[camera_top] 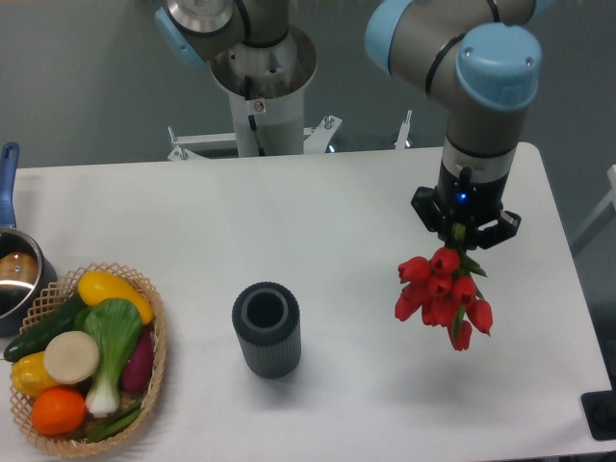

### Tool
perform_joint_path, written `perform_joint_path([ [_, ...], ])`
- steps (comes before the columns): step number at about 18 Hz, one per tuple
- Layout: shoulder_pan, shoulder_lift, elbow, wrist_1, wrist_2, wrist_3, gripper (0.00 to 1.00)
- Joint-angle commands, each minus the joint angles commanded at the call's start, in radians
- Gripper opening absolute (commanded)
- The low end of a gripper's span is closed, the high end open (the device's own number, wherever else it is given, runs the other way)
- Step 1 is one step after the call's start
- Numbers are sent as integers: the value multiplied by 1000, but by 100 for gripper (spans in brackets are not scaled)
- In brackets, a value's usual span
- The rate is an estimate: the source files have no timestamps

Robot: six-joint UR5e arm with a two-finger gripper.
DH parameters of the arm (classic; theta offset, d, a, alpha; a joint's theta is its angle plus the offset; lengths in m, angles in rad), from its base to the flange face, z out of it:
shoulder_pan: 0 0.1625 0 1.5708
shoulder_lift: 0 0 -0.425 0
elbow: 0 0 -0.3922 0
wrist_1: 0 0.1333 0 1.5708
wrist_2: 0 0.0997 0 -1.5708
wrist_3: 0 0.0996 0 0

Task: Insert the flowers into the vase
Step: 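Carry the red tulip bunch in the gripper toward the grey vase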

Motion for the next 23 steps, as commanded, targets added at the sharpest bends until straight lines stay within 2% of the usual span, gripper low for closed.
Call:
perform_joint_path([
  [5,6,23,-2,12,-121,-38,0],
  [6,8,25,-2,32,-150,-54,0],
  [10,3,26,-17,182,-303,-139,0],
  [12,2,26,-17,224,-388,-185,0],
  [15,6,26,-18,227,-604,-231,0],
  [19,11,25,-26,227,-828,-245,0],
  [22,6,23,-26,230,-906,-244,0],
  [23,3,17,-28,247,-925,-245,0],
])
